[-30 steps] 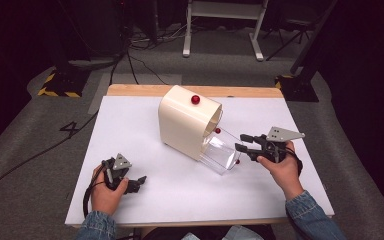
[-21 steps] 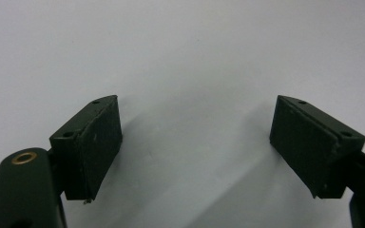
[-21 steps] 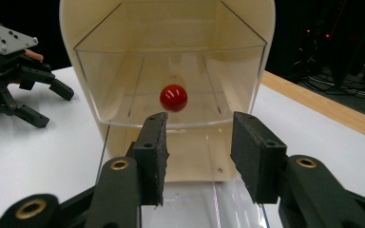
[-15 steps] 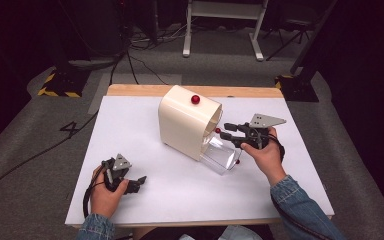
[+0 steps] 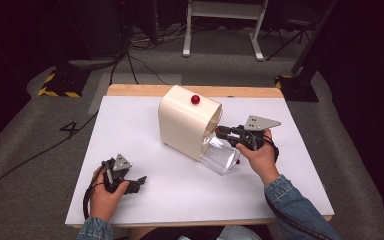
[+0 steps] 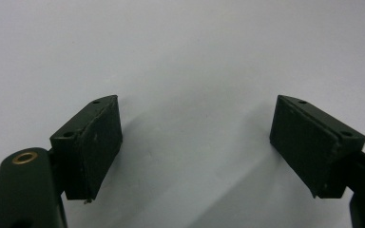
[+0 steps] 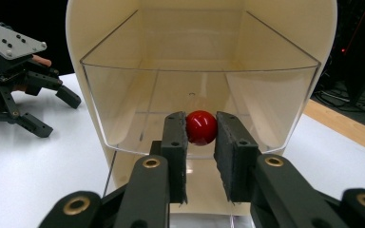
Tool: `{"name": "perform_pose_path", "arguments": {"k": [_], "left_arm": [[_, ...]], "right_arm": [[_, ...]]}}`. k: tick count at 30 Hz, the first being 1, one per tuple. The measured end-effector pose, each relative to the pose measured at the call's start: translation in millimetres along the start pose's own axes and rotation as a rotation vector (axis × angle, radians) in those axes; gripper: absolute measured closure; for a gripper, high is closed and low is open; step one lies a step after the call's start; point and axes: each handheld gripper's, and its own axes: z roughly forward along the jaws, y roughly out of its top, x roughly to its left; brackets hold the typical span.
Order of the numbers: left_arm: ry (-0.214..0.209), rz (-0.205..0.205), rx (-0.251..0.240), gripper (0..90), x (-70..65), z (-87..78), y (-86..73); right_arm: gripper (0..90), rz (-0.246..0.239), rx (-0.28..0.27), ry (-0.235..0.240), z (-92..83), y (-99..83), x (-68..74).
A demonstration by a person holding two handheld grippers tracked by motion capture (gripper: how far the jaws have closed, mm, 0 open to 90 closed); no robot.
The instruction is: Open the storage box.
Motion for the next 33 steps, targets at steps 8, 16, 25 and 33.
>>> {"name": "perform_pose_path", "arguments": {"k": [8,16,25,33], "left_arm": [[-0.005,-0.007,-0.001,18.2,0.2,0.4,0.3],[-0.014,-0.011,0.004,17.7,0.7,0.4,0.7],[-0.026,-0.005,0.007,15.1,1.3,0.9,1.1],[-0.024,-0.003,0.007,15.1,1.0,0.8,1.0]], "right_arm": [[75.1,0.011,-0.003,-0.009,-18.5,-3.3,2.9],[75.1,0.023,-0.009,-0.030,-47.1,-11.8,5.2],[75.0,0.025,-0.006,-0.042,-64.4,-21.1,8.2],[74.4,0.045,-0.006,-0.029,-66.6,-25.8,6.7]]}}
